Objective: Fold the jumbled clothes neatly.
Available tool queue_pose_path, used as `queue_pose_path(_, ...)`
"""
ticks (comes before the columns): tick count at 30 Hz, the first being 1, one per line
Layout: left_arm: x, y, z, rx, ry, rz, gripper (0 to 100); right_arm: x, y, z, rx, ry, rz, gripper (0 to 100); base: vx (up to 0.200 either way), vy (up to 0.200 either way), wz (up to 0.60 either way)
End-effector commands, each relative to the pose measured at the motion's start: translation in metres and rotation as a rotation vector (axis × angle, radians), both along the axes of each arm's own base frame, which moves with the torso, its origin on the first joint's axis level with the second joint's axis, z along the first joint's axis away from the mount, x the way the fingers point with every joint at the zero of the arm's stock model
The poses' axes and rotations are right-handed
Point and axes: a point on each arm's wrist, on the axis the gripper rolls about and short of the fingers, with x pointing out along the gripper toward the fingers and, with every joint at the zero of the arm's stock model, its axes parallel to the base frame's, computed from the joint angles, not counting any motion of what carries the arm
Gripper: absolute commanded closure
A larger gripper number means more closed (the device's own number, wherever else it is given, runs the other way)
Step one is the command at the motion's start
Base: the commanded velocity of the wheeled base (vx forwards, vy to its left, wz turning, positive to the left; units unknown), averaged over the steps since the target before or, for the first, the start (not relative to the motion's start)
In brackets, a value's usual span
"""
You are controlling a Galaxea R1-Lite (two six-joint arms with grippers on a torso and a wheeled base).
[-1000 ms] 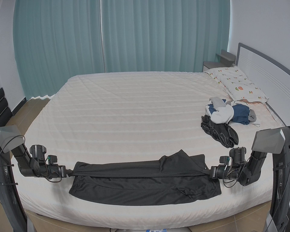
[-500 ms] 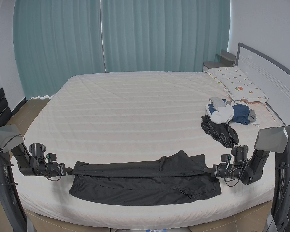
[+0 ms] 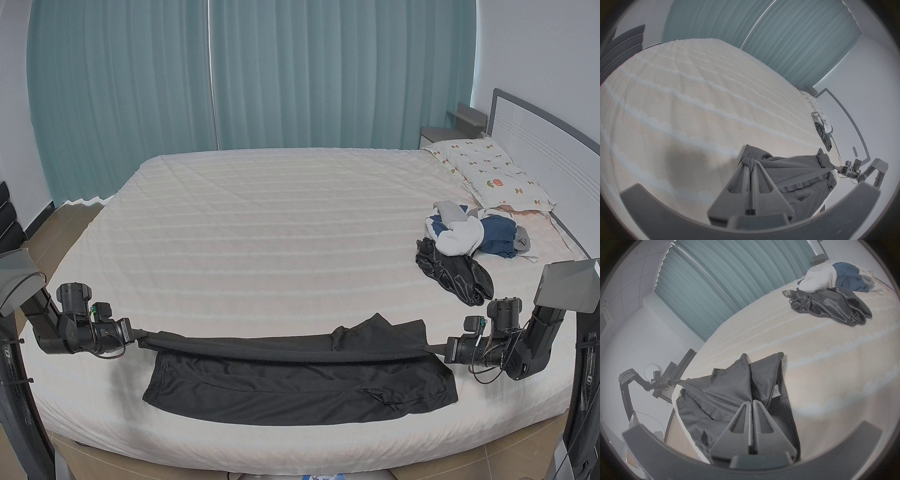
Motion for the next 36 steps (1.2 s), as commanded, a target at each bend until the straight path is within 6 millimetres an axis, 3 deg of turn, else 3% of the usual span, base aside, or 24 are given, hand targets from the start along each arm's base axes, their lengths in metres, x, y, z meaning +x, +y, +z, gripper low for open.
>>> queue_pose_path(1, 0.001, -0.001, 0.006, -0.007, -0.017, -0.007, 100, -0.001, -0.001, 0.000, 0.000, 0.003, 0.000, 100, 0.000, 0.000, 0.00)
queue_pose_path(27, -0.017, 0.002, -0.026, 0.127, 0.043, -0.172, 100, -0.017, 0.003, -0.024, -0.053, 0.074, 0.041, 100, 0.000, 0.000, 0.00)
queue_pose_path(28, -0.017, 0.002, -0.026, 0.127, 0.043, -0.172, 100, -0.017, 0.003, -0.024, -0.053, 0.072, 0.041, 0, 0.000, 0.000, 0.00)
queue_pose_path(29, -0.017, 0.002, -0.026, 0.128, 0.042, -0.171, 0, -0.016, 0.003, -0.024, -0.053, 0.071, 0.041, 0, 0.000, 0.000, 0.00)
queue_pose_path(36, -0.018, 0.001, -0.025, 0.128, 0.039, -0.172, 0, -0.013, 0.002, -0.012, -0.038, 0.031, 0.038, 0, 0.000, 0.000, 0.00)
